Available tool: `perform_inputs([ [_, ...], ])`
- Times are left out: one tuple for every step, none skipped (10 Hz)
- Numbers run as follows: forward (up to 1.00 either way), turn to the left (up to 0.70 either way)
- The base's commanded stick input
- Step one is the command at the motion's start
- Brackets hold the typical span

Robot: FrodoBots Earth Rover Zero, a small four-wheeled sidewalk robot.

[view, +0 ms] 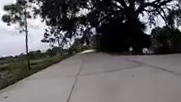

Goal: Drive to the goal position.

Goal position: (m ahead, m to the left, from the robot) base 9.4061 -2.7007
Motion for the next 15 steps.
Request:
perform_inputs([
  [0.85, 0.0],
  [0.85, 0.0],
  [0.85, 0.25],
  [0.85, 0.34],
  [0.85, 0.33],
  [0.85, 0.23],
  [0.85, 0.01],
  [0.85, 0.0],
  [0.85, 0.0],
  [0.85, 0.0],
  [0.85, 0.0],
  [0.85, 0.0],
  [0.85, 0.0],
  [0.85, 0.0],
  [0.85, 0.0],
])
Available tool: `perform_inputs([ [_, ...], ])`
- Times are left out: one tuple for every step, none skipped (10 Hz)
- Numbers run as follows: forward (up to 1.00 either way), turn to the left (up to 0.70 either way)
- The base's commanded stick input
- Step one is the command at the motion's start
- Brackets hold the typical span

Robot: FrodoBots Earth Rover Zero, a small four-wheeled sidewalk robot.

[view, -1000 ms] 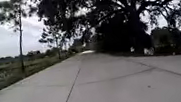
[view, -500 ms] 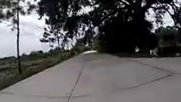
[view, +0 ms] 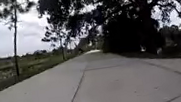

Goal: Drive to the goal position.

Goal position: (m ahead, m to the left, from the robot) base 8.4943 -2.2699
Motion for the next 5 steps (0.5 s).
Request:
perform_inputs([
  [0.85, 0.0],
  [0.85, 0.0],
  [0.85, 0.0],
  [0.85, 0.0],
  [0.85, 0.0],
])
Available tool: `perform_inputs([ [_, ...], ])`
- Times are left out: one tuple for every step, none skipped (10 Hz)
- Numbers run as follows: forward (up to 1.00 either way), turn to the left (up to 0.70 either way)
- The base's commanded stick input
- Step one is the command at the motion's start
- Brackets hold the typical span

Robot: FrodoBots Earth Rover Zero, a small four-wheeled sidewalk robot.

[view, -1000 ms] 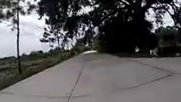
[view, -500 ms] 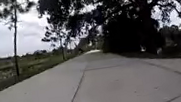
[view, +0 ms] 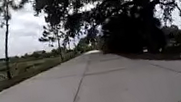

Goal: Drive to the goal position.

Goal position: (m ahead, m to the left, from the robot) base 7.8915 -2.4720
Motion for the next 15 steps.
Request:
perform_inputs([
  [0.85, 0.0],
  [0.85, 0.12],
  [0.85, 0.34],
  [0.85, 0.34],
  [0.85, 0.34],
  [0.85, 0.28],
  [0.85, 0.16],
  [0.85, 0.07],
  [0.85, 0.0],
  [0.85, 0.0],
  [0.85, 0.0],
  [0.85, 0.0],
  [0.85, 0.0],
  [0.85, 0.0],
  [0.85, 0.0],
])
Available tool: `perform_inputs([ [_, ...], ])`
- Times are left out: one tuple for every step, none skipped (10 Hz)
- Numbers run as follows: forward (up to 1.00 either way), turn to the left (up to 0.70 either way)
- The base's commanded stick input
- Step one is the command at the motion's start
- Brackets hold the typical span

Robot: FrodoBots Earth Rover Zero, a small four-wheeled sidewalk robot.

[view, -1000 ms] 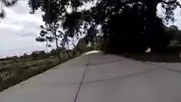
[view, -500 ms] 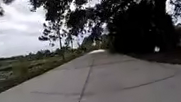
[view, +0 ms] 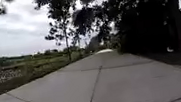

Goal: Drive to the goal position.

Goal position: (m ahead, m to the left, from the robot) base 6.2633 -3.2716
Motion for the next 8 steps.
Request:
perform_inputs([
  [0.85, 0.0],
  [0.85, 0.0],
  [0.85, 0.0],
  [0.85, 0.0],
  [0.85, 0.0],
  [0.85, 0.0],
  [0.85, 0.0],
  [0.85, -0.01],
])
